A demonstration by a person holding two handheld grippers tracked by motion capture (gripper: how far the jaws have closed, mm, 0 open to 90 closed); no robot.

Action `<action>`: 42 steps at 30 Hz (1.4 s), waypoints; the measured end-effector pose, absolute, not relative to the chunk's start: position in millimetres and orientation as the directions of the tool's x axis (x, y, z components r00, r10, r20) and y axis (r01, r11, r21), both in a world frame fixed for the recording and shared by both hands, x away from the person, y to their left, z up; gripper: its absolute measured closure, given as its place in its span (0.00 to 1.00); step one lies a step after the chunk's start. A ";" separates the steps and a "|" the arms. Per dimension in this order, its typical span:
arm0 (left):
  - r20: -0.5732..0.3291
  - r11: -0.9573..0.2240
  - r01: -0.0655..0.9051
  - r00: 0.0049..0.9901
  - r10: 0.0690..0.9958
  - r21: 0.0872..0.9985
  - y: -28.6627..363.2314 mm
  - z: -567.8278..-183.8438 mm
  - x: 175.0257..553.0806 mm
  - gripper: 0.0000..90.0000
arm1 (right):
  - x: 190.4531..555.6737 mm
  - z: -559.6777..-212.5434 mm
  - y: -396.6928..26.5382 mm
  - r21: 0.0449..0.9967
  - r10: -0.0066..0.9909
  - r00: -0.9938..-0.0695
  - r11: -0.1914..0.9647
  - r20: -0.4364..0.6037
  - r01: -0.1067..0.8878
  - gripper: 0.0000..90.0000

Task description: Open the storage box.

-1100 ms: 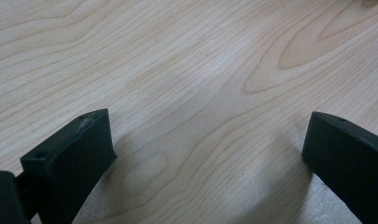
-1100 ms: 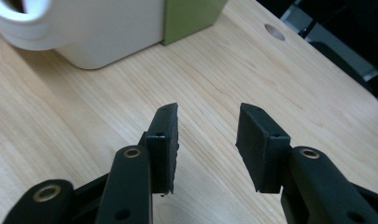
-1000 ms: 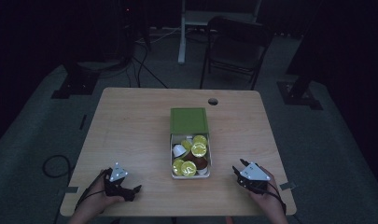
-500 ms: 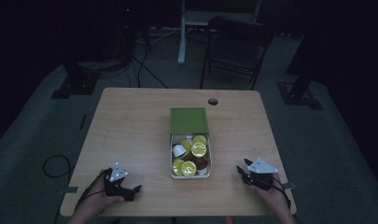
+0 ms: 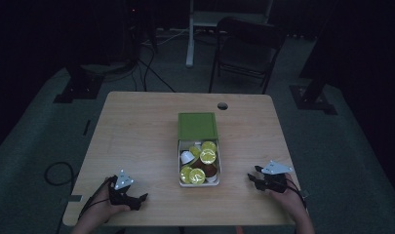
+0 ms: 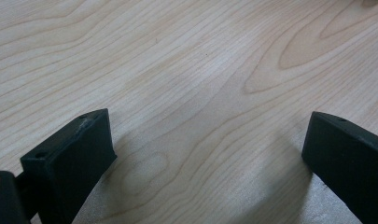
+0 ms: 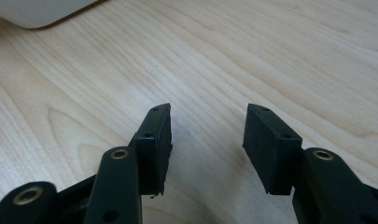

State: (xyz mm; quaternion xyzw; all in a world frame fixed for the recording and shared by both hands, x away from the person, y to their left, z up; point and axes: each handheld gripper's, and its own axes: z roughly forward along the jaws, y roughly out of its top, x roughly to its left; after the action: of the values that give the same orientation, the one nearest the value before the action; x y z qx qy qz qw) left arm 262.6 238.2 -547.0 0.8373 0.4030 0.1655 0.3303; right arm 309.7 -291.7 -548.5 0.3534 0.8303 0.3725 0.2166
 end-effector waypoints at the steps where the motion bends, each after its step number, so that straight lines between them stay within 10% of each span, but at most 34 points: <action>1: 0.010 -0.456 0.566 0.620 0.784 0.687 238.2 -547.1 262.6 0.02 | 310.7 -548.4 -292.7 0.774 0.746 -0.660 0.470 -0.092 0.424 0.57; 17: 0.011 -0.456 0.566 0.620 0.785 0.687 238.1 -547.1 262.6 0.02 | 315.4 -550.5 -290.1 0.728 0.663 -0.748 0.511 0.005 0.458 0.15; 42: 0.010 -0.455 0.568 0.618 0.786 0.686 243.7 -546.9 259.5 0.02 | 317.8 -550.6 -278.2 0.725 0.723 -0.690 0.473 0.004 0.500 0.13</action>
State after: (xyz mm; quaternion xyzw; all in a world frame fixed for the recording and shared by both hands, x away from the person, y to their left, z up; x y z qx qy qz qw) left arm 259.5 243.7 -546.9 0.8366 0.4046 0.1658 0.3300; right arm 317.8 -278.2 -550.6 0.3622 0.8445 0.3635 0.1536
